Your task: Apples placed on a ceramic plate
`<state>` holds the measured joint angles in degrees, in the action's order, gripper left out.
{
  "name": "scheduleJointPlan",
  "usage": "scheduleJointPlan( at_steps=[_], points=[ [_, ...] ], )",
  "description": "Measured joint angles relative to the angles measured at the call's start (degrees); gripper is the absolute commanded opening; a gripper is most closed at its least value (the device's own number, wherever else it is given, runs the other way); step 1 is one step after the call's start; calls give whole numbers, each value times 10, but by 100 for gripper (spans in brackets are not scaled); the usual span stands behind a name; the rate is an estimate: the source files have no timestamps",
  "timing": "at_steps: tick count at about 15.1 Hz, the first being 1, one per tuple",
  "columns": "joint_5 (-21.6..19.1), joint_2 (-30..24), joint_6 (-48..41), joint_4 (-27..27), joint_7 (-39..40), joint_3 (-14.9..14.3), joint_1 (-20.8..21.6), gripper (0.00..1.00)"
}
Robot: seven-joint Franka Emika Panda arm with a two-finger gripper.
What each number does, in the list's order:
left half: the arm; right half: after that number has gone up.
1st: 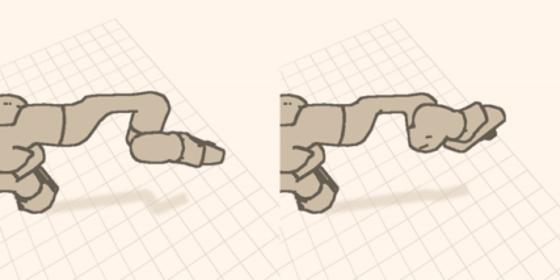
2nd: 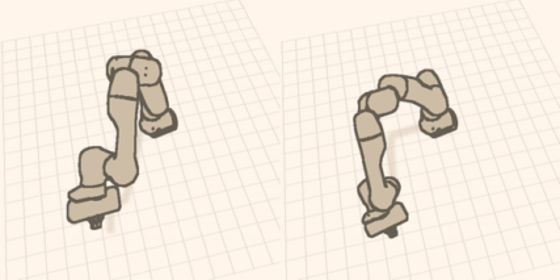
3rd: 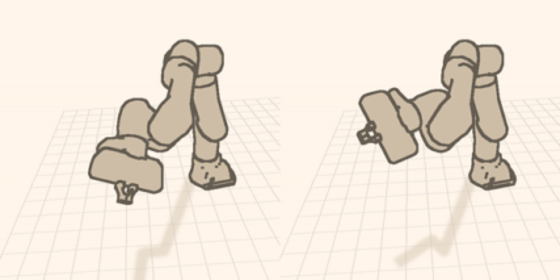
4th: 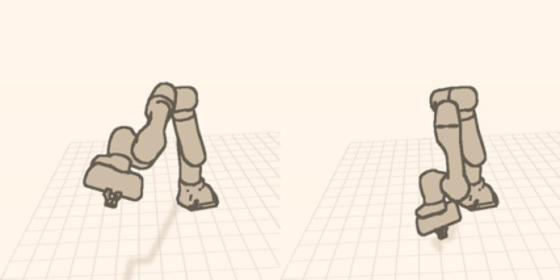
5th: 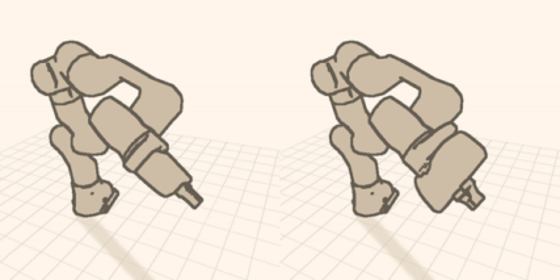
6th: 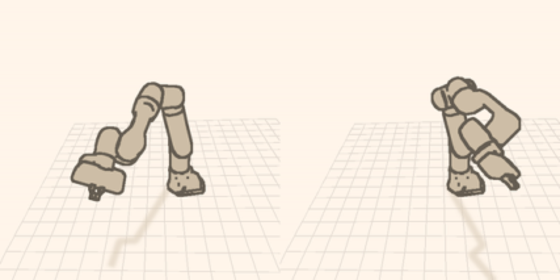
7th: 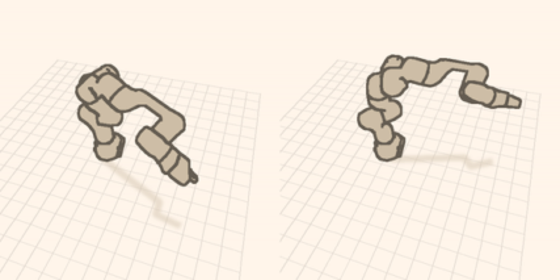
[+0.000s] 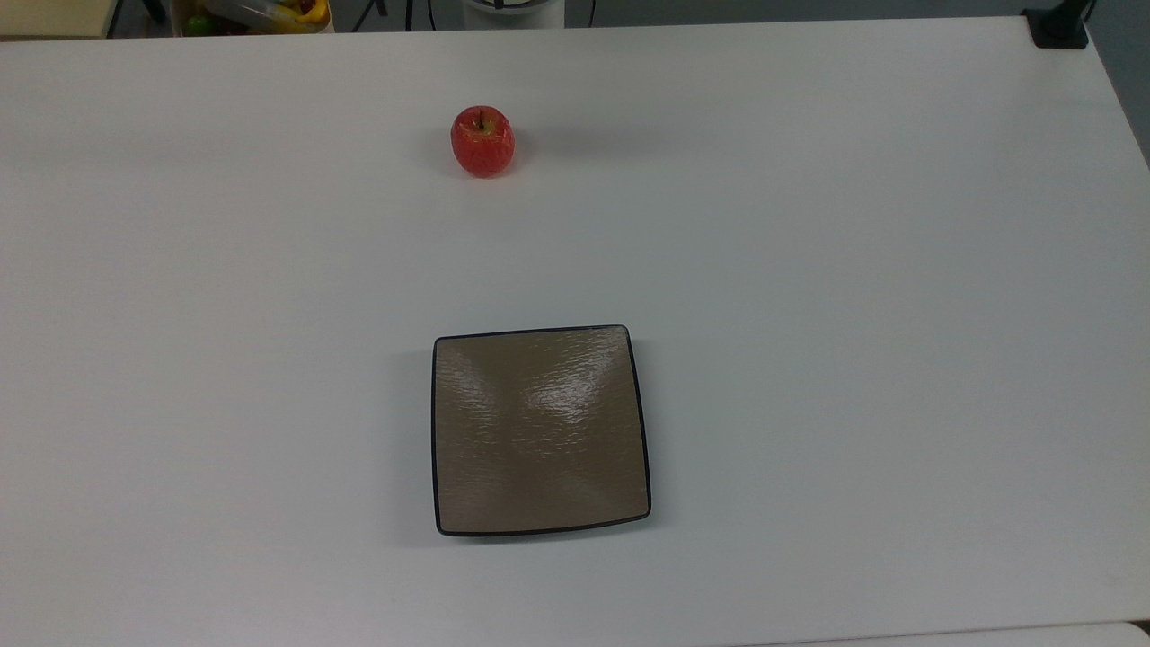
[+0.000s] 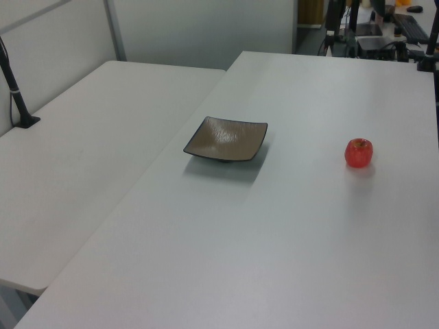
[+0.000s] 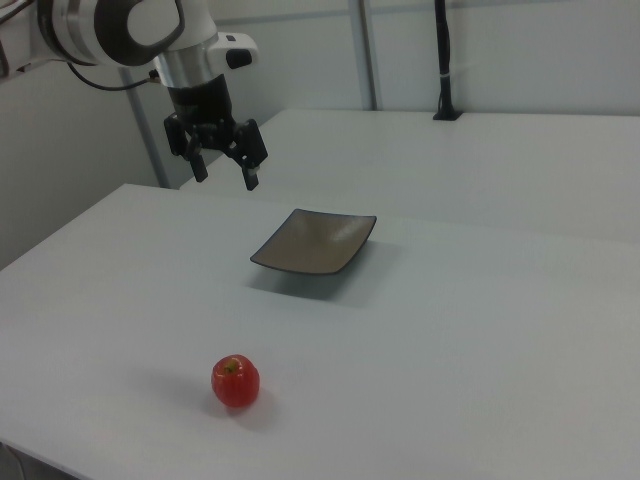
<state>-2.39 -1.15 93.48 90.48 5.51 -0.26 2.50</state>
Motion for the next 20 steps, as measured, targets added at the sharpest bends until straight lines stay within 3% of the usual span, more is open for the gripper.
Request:
scheduleJointPlan(
  at_steps=[11, 20],
  points=[
    [0, -1, 0, 15, 9, 0, 14, 100],
    [14, -75, 0, 177, 54, 0, 40, 100]
  ],
)
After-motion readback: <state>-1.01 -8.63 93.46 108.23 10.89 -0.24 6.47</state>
